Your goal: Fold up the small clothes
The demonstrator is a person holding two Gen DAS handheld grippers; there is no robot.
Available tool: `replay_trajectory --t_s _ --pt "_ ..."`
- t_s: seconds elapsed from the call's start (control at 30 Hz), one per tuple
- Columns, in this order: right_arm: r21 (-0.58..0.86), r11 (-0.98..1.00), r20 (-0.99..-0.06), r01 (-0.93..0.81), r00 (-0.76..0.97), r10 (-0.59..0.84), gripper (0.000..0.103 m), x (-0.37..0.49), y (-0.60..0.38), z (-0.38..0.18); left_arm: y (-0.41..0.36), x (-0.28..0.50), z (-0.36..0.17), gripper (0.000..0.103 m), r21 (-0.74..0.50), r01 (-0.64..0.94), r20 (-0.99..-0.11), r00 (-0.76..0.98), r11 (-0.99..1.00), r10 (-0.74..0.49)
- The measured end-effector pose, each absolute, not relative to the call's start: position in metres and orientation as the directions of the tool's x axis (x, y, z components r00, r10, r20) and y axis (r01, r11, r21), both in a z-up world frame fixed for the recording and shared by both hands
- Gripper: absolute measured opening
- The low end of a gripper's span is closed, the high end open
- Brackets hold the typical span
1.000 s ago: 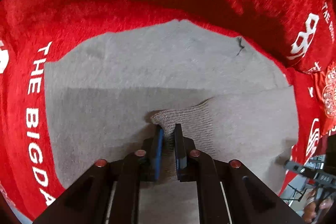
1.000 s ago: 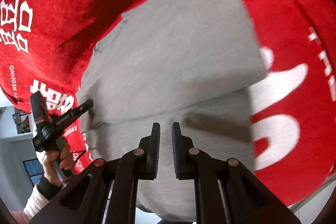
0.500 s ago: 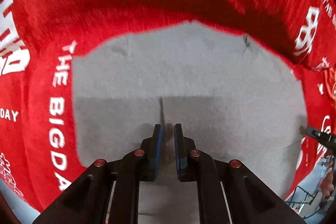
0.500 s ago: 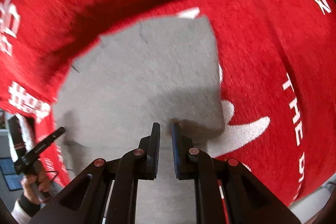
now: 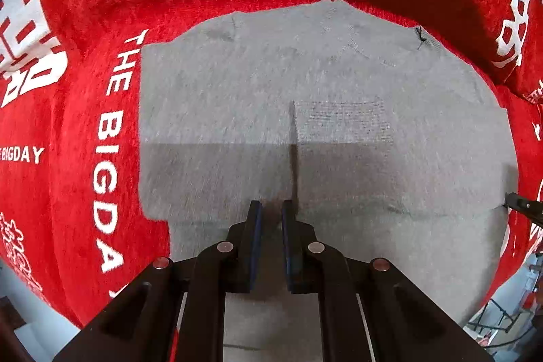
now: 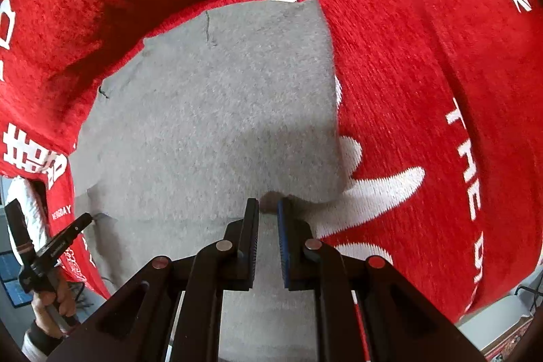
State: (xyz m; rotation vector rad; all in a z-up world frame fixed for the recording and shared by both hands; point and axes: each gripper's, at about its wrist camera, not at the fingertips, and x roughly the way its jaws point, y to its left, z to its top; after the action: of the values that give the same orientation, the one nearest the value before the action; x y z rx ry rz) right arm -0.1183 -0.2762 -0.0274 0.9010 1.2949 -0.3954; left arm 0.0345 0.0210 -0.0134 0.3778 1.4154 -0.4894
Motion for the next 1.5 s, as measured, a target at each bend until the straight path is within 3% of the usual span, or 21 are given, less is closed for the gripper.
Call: replay_trajectory --t_s 0.53,0.63,0.7,0.83,0.87,0.93,0.97,1.17,1.43,1.5 --pt "0.374 0.607 -0.926 0.702 0.246 0.286 0.023 -0.118 -0.260 -0.017 0.016 0.015 0.014 0.012 -0.009 0.511 -0.996 0.072 0.859 -0.053" --pt "0.389 0.605 -0.919 0.694 0.245 0.310 0.032 -0.117 -0.254 -0.017 0.013 0.011 0.015 0.012 0.006 0.509 -0.997 0.065 0.861 -0.032" --pt "0.397 0.609 -0.915 0.687 0.244 0.321 0.045 -0.118 -0.251 -0.016 0.014 0.006 0.016 0.012 0.010 0.501 -0.998 0.065 0.865 -0.026" --pt "0.411 0.620 -0.908 0.668 0.239 0.345 0.049 -0.122 -0.245 -0.017 0.018 -0.004 0.017 0.012 0.018 0.476 -0.998 0.066 0.879 -0.016" --pt "0.414 0.620 -0.906 0.666 0.237 0.351 0.050 -0.123 -0.244 -0.018 0.020 -0.007 0.015 0.014 0.029 0.463 -0.998 0.067 0.886 -0.002" --pt "0.420 0.621 -0.902 0.662 0.231 0.364 0.053 -0.126 -0.241 -0.020 0.023 -0.011 0.012 0.078 0.035 0.442 -0.998 0.055 0.896 0.012" --pt "0.422 0.622 -0.901 0.660 0.228 0.370 0.054 -0.127 -0.240 -0.021 0.026 -0.014 0.011 0.101 0.043 0.425 -0.998 0.055 0.904 0.022" --pt "0.432 0.637 -0.895 0.638 0.215 0.392 0.063 -0.136 -0.233 -0.025 0.030 -0.034 0.022 0.101 0.080 0.424 -0.994 0.097 0.902 0.043" --pt "0.434 0.645 -0.896 0.629 0.229 0.380 0.066 -0.150 -0.226 -0.023 0.050 -0.048 0.021 0.101 0.057 0.382 -0.997 0.069 0.922 0.033" --pt "0.447 0.644 -0.891 0.621 0.242 0.385 0.089 -0.153 -0.223 -0.023 0.056 -0.052 0.017 0.101 0.024 0.386 -0.999 0.039 0.922 0.010"
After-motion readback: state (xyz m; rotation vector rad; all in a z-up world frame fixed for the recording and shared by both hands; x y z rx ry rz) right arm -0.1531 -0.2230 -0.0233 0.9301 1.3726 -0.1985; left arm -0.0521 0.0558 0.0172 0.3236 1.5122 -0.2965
